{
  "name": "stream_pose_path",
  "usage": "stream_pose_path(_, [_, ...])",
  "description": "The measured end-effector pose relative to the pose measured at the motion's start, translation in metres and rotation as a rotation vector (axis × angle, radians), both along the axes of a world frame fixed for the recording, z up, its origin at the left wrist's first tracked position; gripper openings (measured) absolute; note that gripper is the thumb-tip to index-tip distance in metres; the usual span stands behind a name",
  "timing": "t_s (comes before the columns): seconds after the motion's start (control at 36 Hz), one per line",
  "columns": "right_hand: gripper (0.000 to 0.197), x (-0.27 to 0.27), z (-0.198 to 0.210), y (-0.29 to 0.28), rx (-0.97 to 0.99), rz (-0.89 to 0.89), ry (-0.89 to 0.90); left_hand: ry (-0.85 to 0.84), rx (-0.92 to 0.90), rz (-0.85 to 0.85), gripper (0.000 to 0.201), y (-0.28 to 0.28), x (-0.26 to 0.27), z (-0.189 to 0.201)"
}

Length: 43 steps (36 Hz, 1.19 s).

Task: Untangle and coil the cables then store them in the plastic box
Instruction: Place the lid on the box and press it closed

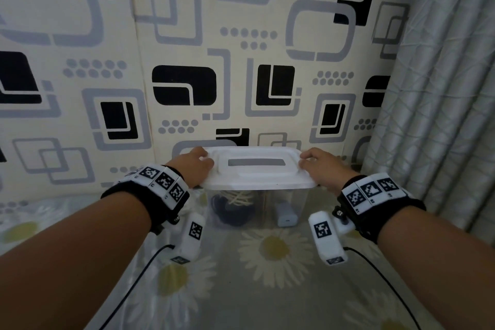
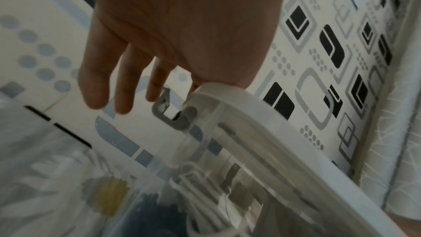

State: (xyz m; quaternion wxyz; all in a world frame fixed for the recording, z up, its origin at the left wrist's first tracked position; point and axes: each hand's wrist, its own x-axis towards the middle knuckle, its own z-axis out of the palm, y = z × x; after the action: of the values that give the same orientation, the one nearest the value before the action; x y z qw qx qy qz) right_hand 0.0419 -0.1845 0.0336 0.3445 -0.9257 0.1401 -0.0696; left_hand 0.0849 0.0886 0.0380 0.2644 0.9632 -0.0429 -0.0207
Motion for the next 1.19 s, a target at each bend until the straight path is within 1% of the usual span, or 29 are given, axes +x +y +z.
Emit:
stream_pose_path(0.08, [0.029,-0.001,-0.002,0.000,0.101,-0.004,0.020,0.056,-0.111,0.011,0.042,-0.002,-0.002,-0.001])
stream_pose_path(0.14, [0.029,-0.003,-0.001,0.002,0.140,-0.006,0.029,0.067,-0.171,0.026,0.047,-0.002,-0.002,-0.001])
stream_pose_path(0.22, [0.030,-0.004,0.001,0.004,0.163,-0.007,0.040,0.067,-0.181,0.021,0.047,-0.002,-0.002,-0.001])
stream_pose_path(0.31, [0.030,-0.005,0.000,0.005,0.165,-0.020,0.039,0.016,-0.101,0.010,0.045,-0.001,-0.001,0.000])
stream_pose_path(0.42, [0.030,-0.004,-0.001,0.005,0.149,-0.030,0.032,-0.121,0.030,-0.039,0.055,-0.001,0.001,-0.002])
stream_pose_path(0.5, [0.030,-0.004,0.001,0.008,0.142,-0.033,0.037,-0.155,0.099,-0.027,0.062,-0.002,0.002,-0.002])
stream_pose_path(0.58, [0.031,-0.003,0.001,0.009,0.132,-0.036,0.040,-0.205,0.179,-0.024,0.062,-0.003,0.000,-0.001])
stream_pose_path(0.78, [0.032,-0.003,-0.001,0.007,0.116,-0.026,0.030,-0.273,0.304,-0.018,0.062,-0.007,-0.001,0.002])
stream_pose_path(0.86, [0.033,-0.005,-0.001,0.008,0.121,-0.019,0.026,-0.296,0.365,-0.004,0.058,-0.010,-0.001,0.002])
stream_pose_path(0.97, [0.034,-0.007,0.000,0.007,0.145,-0.021,0.014,-0.305,0.421,0.014,0.047,-0.010,-0.003,0.003])
stream_pose_path(1.06, [0.047,-0.007,0.000,0.006,0.194,-0.023,-0.007,-0.323,0.485,0.023,0.043,-0.013,-0.005,0.010])
stream_pose_path(1.11, [0.060,-0.006,-0.002,0.003,0.284,-0.062,-0.030,-0.364,0.487,-0.037,0.048,-0.022,-0.007,0.014])
stream_pose_path(1.14, [0.064,-0.004,-0.004,0.002,0.350,-0.089,-0.036,-0.390,0.454,-0.093,0.049,-0.028,-0.009,0.014])
stream_pose_path(1.17, [0.065,-0.004,-0.005,0.002,0.418,-0.116,-0.041,-0.387,0.391,-0.162,0.049,-0.036,-0.012,0.014])
stream_pose_path(1.19, [0.061,-0.003,-0.007,0.001,0.493,-0.145,-0.037,-0.360,0.307,-0.235,0.047,-0.044,-0.017,0.014])
